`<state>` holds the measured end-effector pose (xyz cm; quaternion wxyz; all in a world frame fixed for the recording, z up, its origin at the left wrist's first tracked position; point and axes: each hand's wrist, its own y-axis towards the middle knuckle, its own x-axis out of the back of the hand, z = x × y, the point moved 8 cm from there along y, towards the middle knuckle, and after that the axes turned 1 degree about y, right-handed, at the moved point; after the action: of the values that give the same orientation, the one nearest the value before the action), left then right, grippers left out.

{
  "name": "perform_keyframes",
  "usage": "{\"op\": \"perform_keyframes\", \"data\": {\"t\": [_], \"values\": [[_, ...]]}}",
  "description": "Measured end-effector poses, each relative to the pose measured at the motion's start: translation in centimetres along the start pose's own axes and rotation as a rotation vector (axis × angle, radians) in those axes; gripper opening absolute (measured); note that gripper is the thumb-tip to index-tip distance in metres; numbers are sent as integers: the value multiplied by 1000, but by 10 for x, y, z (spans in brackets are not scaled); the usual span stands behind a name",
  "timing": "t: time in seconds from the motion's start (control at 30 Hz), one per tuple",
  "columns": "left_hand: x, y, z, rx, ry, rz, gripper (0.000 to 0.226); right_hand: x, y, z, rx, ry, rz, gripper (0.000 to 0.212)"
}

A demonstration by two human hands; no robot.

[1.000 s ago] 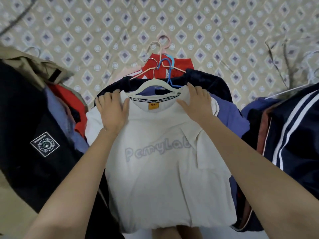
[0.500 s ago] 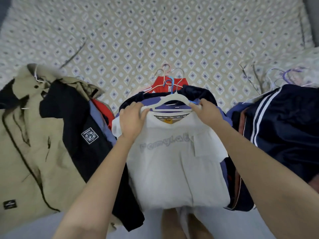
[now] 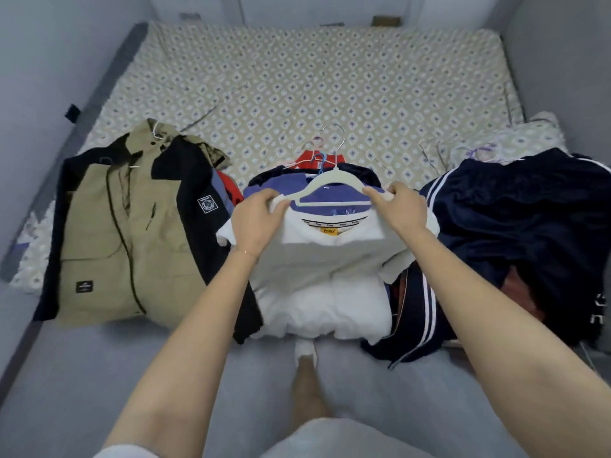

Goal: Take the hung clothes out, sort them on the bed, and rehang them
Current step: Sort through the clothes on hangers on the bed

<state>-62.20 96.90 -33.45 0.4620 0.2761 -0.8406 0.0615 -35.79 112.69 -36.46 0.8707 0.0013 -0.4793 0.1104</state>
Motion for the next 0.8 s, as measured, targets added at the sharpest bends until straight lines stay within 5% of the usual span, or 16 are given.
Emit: {"op": "perform_keyframes", "data": {"t": [0.33, 0.8], "values": [[88, -109, -56, 69, -14, -50, 27, 99, -115, 15, 63, 7, -26, 59], [201, -146, -44, 29, -72, -156, 37, 163, -187, 113, 222, -50, -168, 67]]}}
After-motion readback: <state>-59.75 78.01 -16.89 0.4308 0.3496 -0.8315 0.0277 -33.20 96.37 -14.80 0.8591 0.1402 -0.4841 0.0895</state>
